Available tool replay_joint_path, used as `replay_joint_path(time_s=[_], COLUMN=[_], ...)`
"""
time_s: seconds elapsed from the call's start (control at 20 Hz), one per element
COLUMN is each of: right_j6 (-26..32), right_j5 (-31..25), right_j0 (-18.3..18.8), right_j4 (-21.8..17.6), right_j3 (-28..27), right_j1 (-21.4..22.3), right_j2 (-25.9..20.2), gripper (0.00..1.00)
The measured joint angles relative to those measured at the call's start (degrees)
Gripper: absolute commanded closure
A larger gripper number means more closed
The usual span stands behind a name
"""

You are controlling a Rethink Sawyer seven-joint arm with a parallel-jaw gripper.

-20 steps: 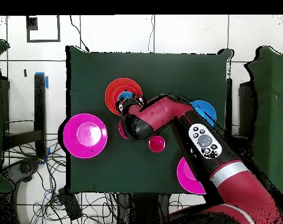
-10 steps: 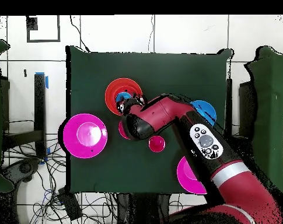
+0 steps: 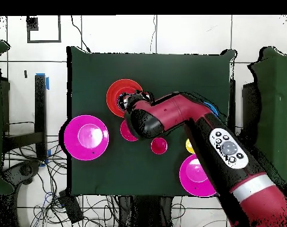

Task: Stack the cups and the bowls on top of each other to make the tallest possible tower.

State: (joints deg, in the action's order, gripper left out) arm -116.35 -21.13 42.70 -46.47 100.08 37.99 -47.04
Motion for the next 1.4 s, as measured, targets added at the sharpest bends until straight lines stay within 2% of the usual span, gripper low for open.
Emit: replay_joint_path(time_s=[0.15,0.7,1.05,1.4], right_j6=[0.52,6.77,9.74,10.29], right_j5=[-3.3,-5.81,-8.77,-10.34], right_j0=[2.67,8.33,8.59,8.52], right_j4=[2.64,1.87,1.89,1.89], right_j3=[0.37,2.72,4.97,6.8], right_j1=[2.64,5.38,6.66,6.83], right_j2=[-2.6,-5.52,-5.5,-5.5], gripper=[0.0,0.0,0.0,0.0])
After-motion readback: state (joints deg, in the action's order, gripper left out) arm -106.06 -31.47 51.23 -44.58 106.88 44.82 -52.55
